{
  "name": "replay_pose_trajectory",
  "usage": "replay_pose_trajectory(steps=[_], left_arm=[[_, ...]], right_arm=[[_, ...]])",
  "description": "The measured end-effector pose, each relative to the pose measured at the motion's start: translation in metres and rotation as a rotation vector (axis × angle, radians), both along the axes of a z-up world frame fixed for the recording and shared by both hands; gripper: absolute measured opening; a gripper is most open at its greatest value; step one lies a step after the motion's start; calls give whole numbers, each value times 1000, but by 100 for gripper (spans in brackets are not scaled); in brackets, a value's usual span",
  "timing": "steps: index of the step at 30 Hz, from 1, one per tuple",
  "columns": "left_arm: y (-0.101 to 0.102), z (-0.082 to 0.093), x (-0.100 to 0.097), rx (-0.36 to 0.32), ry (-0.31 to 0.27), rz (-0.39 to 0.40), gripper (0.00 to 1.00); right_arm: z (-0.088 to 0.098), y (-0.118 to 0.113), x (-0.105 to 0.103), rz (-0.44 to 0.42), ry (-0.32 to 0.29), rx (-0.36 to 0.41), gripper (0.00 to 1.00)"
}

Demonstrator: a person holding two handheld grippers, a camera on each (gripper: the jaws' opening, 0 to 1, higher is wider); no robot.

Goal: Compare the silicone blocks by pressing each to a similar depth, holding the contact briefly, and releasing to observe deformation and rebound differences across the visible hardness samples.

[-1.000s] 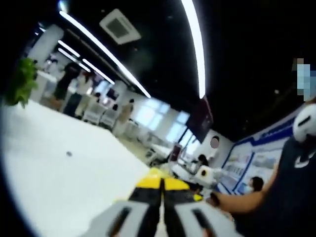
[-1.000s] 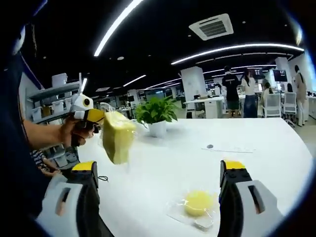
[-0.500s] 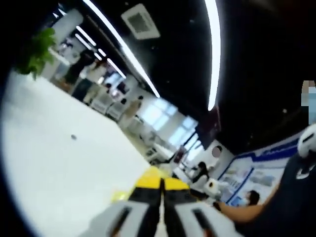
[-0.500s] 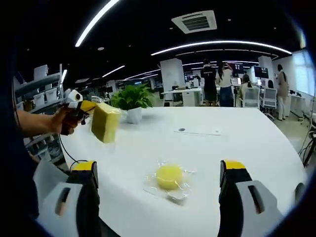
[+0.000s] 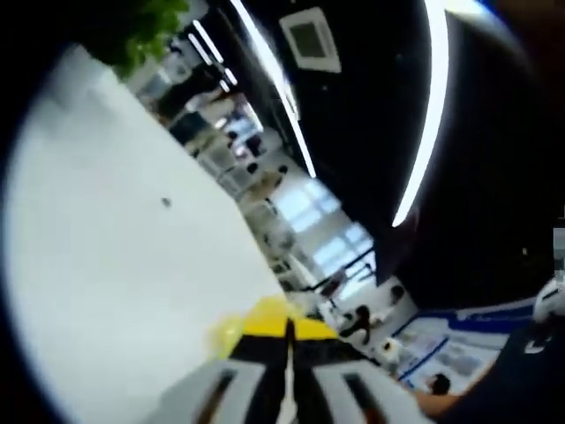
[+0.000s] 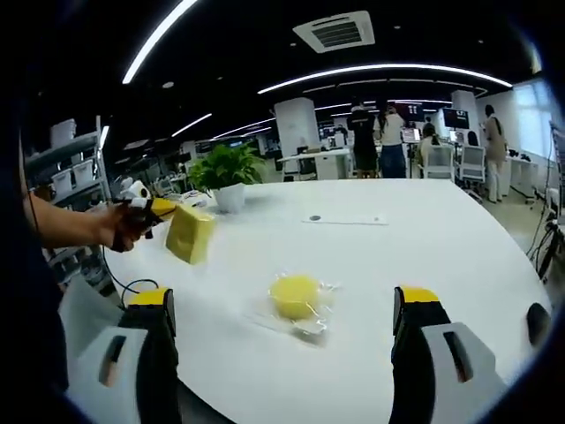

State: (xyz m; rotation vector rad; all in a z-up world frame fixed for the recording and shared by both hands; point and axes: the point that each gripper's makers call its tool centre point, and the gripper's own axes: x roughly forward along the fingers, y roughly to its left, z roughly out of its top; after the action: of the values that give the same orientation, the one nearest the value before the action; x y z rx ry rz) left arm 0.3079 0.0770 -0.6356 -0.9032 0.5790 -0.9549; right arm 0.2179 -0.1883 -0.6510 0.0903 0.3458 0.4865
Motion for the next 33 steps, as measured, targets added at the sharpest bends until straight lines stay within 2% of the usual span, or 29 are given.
replay_pose_trajectory(steps=[1, 3, 4, 5, 6, 9, 16, 18, 19, 23, 25, 26, 29, 33], left_arm=[[1, -6, 1, 2, 5, -4, 0], [1, -16, -3, -11, 65, -36, 0], [3, -24, 1, 20, 53, -13, 0], [3, -27, -1, 9, 78, -28, 0], [3, -31, 0, 9, 80, -26, 0], [7, -48, 2, 57, 97, -16, 0], [16, -67, 9, 53, 145, 26, 0], [15, -73, 10, 73, 153, 22, 0], [18, -84, 14, 123, 151, 34, 0], [22, -91, 22, 209, 89, 38, 0], [27, -99, 28, 289, 41, 48, 0], [28, -101, 29, 307, 32, 50, 0], [28, -109, 29, 404, -32, 16, 0], [29, -117, 30, 454, -62, 9, 0]], right_arm=[[-2, -1, -1, -3, 7, -2, 96], [-5, -3, -3, -8, 11, -2, 96], [-5, -3, -3, -11, 12, -1, 96], [-5, -4, -4, -14, 13, -1, 96], [-7, -5, -4, -16, 15, -1, 96], [-11, -5, -6, -17, 19, -17, 96], [-26, -8, -12, -16, 39, -36, 96], [-29, -9, -14, -20, 43, -24, 96], [-30, -9, -14, -21, 44, -24, 96], [-31, -10, -15, -21, 37, -22, 96], [-30, -10, -16, -21, 27, -22, 96], [-30, -10, -16, -22, 25, -21, 96], [-32, -14, -16, -34, 33, -15, 96], [-33, -17, -17, -47, 29, -10, 96]])
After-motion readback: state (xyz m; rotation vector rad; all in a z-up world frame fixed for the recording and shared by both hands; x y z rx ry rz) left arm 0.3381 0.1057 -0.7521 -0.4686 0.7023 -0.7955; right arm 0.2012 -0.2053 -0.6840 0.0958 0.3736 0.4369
